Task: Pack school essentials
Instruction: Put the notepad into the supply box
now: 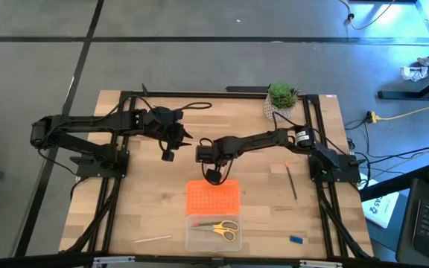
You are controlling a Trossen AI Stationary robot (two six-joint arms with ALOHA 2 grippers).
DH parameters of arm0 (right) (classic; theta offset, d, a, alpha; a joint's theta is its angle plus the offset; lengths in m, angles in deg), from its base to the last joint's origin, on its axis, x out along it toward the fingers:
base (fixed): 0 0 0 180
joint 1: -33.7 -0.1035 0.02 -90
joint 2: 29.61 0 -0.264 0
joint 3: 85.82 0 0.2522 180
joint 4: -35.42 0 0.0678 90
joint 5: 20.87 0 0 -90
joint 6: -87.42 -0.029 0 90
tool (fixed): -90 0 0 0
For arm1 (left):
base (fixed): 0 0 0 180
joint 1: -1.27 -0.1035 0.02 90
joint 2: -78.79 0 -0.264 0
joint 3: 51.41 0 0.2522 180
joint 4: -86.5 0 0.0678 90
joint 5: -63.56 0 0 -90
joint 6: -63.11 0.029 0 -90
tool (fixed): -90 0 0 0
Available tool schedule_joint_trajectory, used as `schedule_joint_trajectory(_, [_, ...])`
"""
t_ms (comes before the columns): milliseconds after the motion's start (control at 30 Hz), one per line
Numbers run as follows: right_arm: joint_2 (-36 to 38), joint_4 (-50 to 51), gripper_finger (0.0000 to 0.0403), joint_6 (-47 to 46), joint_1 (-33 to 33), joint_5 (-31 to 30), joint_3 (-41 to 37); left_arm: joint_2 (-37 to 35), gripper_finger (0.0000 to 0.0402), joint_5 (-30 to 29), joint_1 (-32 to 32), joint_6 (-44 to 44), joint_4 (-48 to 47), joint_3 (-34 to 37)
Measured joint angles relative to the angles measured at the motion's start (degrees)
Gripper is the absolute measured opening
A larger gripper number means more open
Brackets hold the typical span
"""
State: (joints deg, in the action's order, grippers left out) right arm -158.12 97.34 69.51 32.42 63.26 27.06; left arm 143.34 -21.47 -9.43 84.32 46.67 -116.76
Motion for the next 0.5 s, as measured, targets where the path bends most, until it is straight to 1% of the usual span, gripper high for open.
schedule_joint_trajectory(233, [0.00,-0.90,0.0383,0.20,0.02,-0.04,-0.50,0.00,0.0104,-0.02,0.00,-0.01,-0.01,0.00])
schedule_joint_trajectory(500, [0.48,-4.54,0.0383,0.24,0.33,-0.06,-3.48,0.00,0.0104,0.00,0.02,-0.01,-0.01,0.00])
